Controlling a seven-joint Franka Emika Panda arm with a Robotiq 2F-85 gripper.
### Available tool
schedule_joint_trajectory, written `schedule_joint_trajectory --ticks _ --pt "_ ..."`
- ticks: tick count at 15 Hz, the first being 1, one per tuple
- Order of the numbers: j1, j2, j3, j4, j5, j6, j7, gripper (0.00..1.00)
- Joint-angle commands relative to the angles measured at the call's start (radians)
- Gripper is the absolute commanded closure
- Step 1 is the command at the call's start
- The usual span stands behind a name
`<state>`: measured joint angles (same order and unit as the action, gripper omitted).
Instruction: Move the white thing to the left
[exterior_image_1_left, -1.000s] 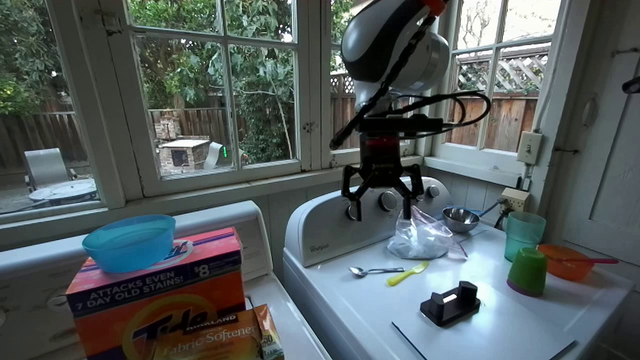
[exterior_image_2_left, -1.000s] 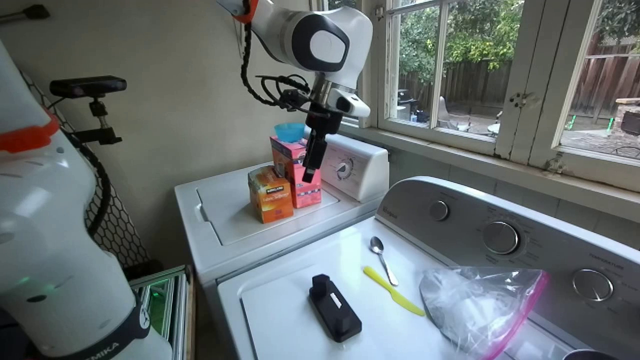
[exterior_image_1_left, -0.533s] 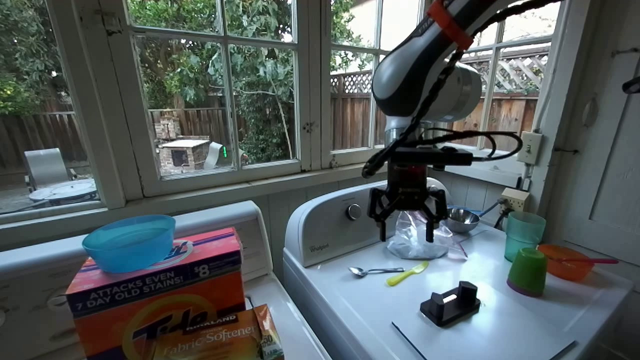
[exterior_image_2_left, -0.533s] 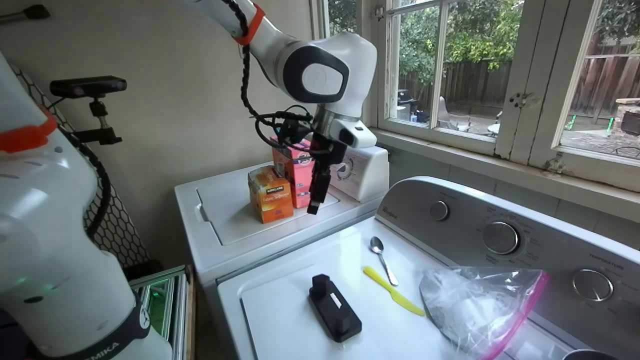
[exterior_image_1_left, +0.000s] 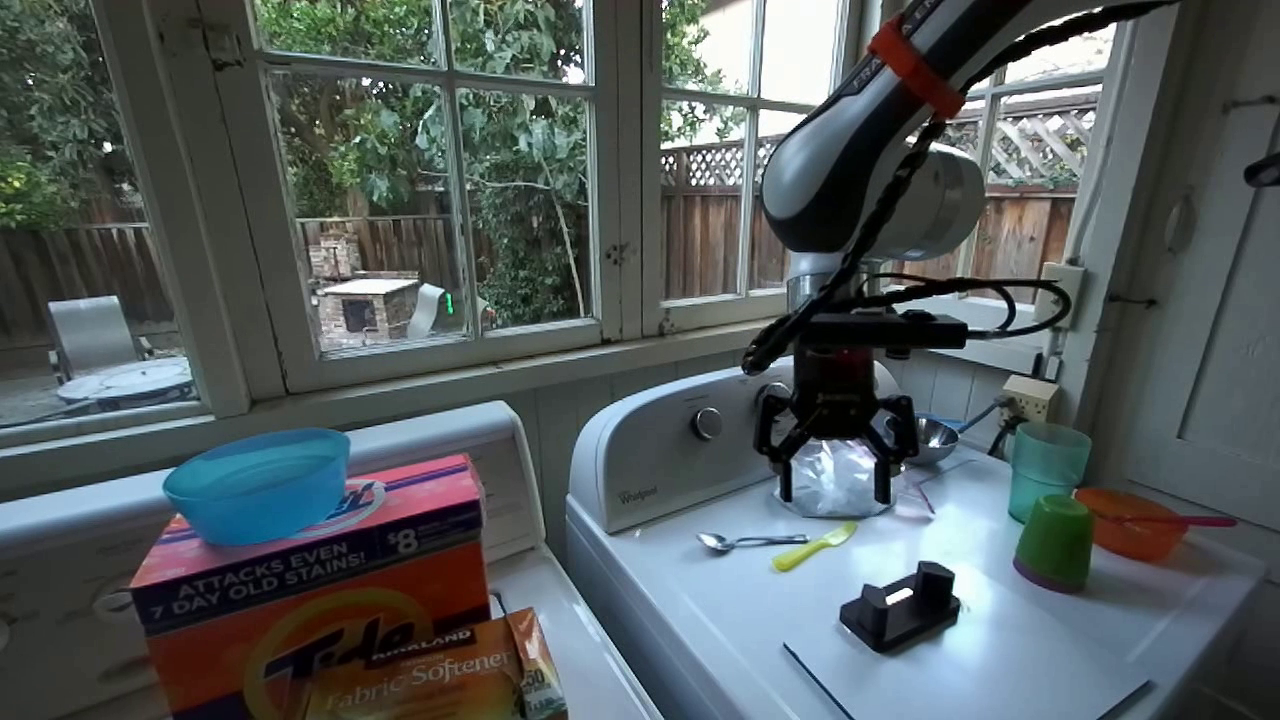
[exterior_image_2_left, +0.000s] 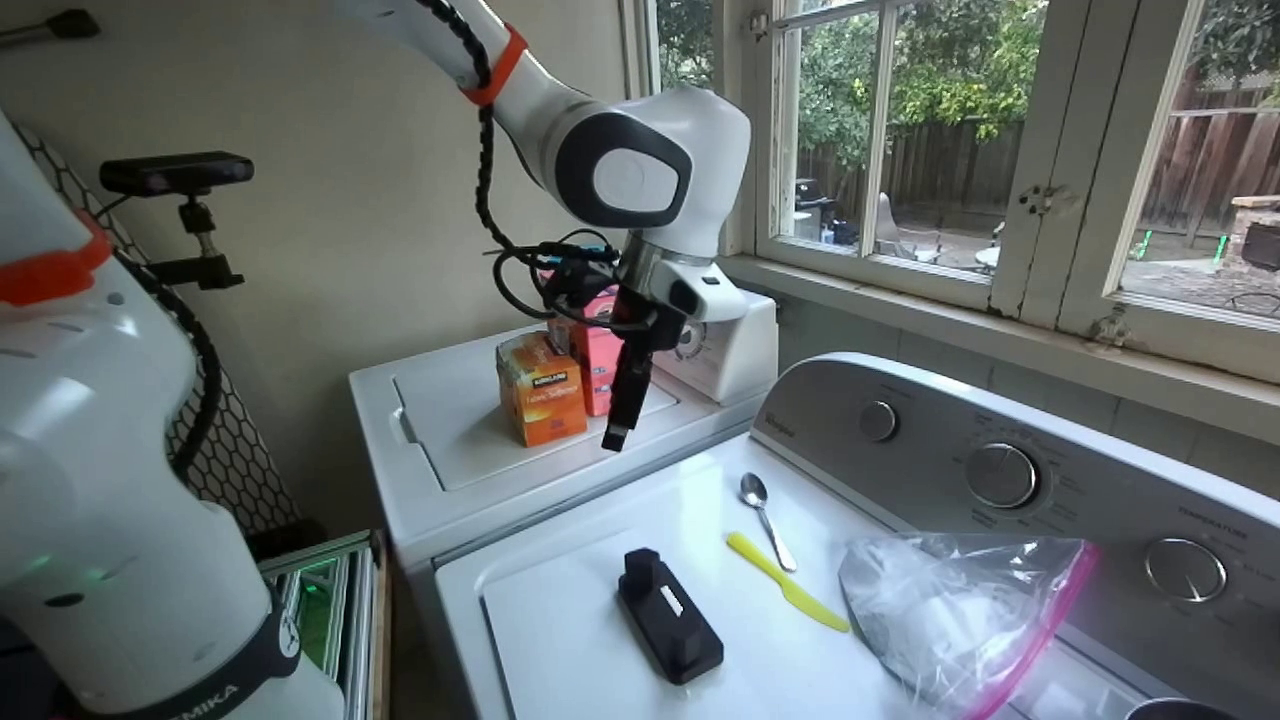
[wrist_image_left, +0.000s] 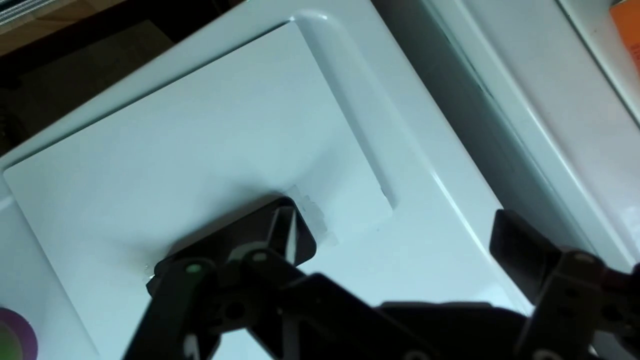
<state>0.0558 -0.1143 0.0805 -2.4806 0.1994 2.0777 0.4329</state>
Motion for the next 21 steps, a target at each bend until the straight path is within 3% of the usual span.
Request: schedule_joint_trajectory --ticks 1,6,13,21 --pt "-0.002 0.0 0.001 0.001 0.0 -0.001 0.0 0.0" --pt "-0.019 0.072 -0.032 -0.019 0.048 0.098 -0.082 0.0" --pt "-0.046 0.162 -0.072 -0.043 0.031 0.162 -0.167 0.0" --pt "-0.058 0.248 -0.073 -0.087 0.096 0.337 -0.281 0.0"
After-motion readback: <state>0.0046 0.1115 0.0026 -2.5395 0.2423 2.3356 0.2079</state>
